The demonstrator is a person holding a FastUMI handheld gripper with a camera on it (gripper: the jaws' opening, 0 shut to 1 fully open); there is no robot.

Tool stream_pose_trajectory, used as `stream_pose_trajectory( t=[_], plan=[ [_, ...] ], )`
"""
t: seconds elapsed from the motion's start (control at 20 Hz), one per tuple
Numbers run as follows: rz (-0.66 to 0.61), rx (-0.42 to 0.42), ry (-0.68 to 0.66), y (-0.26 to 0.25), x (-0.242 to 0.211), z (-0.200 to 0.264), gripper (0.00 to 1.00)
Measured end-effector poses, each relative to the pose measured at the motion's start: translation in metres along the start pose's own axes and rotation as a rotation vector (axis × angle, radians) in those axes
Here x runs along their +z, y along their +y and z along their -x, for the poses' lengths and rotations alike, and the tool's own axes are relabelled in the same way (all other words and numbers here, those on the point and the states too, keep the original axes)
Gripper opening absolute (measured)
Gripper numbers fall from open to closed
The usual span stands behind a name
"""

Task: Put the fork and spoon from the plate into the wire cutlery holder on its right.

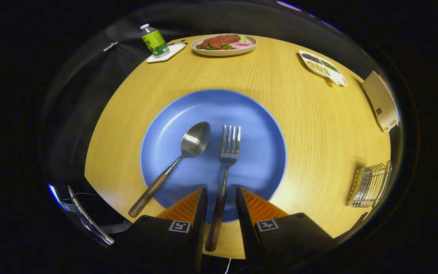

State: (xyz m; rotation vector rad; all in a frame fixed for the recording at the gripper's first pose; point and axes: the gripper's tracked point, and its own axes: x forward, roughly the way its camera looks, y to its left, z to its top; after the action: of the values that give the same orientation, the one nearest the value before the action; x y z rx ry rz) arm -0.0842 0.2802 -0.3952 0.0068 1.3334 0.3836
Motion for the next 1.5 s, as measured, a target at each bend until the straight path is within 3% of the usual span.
stream_pose_trajectory(
  t=[0.05,0.1,0.2,0.4,0.65,0.85,1.05,1.2,1.5],
  plan=[
    [-0.019,-0.003,0.020,-0.002,-0.002,0.000,0.41],
    [-0.039,0.002,0.008,-0.003,0.004,-0.001,0.17],
    [-0.050,0.023,0.020,-0.001,0.003,0.001,0.10],
    [-0.072,0.073,-0.028,-0.001,0.014,0.022,0.10],
    [-0.085,0.152,-0.131,-0.021,0.036,0.081,0.10],
    [-0.083,0.133,-0.215,-0.074,0.047,0.127,0.10],
    [-0.077,0.063,-0.245,-0.140,0.041,0.165,0.10],
    [-0.113,0.046,-0.228,-0.180,0.028,0.187,0.10],
    [-0.061,-0.006,0.033,-0.249,-0.020,0.212,0.10]
  ],
)
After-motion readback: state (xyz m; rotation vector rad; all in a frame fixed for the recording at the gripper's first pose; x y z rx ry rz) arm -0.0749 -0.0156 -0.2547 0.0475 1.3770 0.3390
